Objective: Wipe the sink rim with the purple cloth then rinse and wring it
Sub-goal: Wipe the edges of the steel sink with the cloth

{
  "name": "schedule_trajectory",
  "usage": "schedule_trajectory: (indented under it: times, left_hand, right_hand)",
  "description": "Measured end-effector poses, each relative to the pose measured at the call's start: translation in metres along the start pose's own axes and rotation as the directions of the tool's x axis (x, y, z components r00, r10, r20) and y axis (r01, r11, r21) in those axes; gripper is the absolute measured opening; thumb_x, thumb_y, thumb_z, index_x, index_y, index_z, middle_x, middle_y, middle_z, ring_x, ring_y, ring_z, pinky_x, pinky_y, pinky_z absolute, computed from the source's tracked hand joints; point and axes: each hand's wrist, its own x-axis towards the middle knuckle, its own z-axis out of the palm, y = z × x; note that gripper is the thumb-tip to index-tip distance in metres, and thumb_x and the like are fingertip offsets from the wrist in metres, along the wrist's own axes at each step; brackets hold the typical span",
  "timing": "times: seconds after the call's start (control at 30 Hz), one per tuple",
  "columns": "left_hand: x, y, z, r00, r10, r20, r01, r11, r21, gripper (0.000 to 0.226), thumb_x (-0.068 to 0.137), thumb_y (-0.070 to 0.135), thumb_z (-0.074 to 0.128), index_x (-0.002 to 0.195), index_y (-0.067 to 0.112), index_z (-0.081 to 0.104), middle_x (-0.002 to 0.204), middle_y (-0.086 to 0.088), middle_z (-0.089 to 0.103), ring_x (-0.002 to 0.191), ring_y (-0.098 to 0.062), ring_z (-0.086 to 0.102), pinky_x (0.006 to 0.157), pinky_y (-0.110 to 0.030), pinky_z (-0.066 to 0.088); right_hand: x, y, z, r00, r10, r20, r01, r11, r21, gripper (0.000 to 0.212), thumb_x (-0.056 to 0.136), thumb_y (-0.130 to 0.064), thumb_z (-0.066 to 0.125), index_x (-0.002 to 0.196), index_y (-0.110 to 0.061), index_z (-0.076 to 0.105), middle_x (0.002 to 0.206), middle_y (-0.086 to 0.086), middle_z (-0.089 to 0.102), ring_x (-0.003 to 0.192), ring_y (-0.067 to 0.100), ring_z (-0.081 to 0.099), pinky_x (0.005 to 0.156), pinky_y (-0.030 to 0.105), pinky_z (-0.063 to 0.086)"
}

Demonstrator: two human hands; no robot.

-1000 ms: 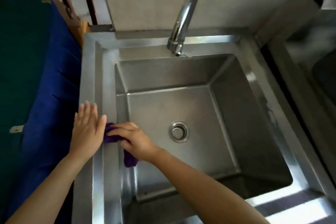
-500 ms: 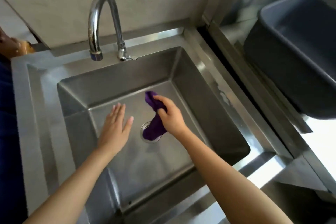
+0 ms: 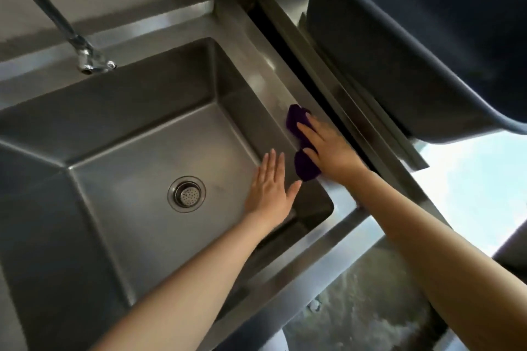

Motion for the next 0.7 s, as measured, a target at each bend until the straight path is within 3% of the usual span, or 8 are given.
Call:
schedule_trajectory:
  times: [0.1,0.27,0.47,0.7]
  left_hand:
    - [0.035,0.000,-0.015,0.994,-0.048,-0.100,0.046,0.998,-0.031,0.067,0.095,0.050,0.014,0.147,0.013,-0.008,0.157,-0.007,-0.014,0.145,-0.018,-0.012,0.119,-0.034,-0.005]
    - [0.095,-0.020,-0.067,0.979,-0.013,-0.202,0.036,0.993,0.112,0.058,0.098,0.040,0.015,0.148,0.016,-0.001,0.158,-0.004,-0.008,0.145,-0.018,-0.011,0.119,-0.036,-0.006]
    - [0.151,-0.057,-0.109,0.997,0.067,-0.047,-0.042,0.910,0.413,0.055,0.099,0.039,0.014,0.148,0.021,-0.004,0.159,0.000,-0.009,0.145,-0.017,-0.011,0.118,-0.039,-0.007]
    - [0.154,-0.073,-0.121,0.987,0.158,0.007,-0.142,0.867,0.479,0.054,0.099,0.039,0.016,0.147,0.025,-0.004,0.158,0.004,-0.007,0.145,-0.013,-0.008,0.119,-0.037,-0.005]
  right_hand:
    - [-0.004,0.004,0.008,0.999,-0.023,-0.042,0.021,0.998,-0.053,0.055,0.098,-0.034,0.036,0.147,-0.024,0.016,0.159,0.002,0.009,0.146,0.021,0.009,0.118,0.036,0.010]
    - [-0.001,-0.003,0.015,0.997,-0.030,-0.077,0.027,0.999,-0.042,0.056,0.098,-0.039,0.031,0.148,-0.023,0.011,0.159,0.002,0.006,0.147,0.021,0.003,0.115,0.030,-0.004]
    - [0.006,-0.006,0.022,0.988,-0.050,-0.144,0.043,0.998,-0.053,0.052,0.097,-0.033,0.025,0.147,-0.018,0.018,0.158,0.005,0.015,0.146,0.023,0.011,0.115,0.033,-0.005]
    - [0.068,-0.024,0.019,0.986,-0.073,-0.150,0.059,0.994,-0.094,0.052,0.098,-0.025,0.029,0.147,-0.015,0.016,0.158,0.009,0.014,0.146,0.023,0.010,0.121,0.039,0.003]
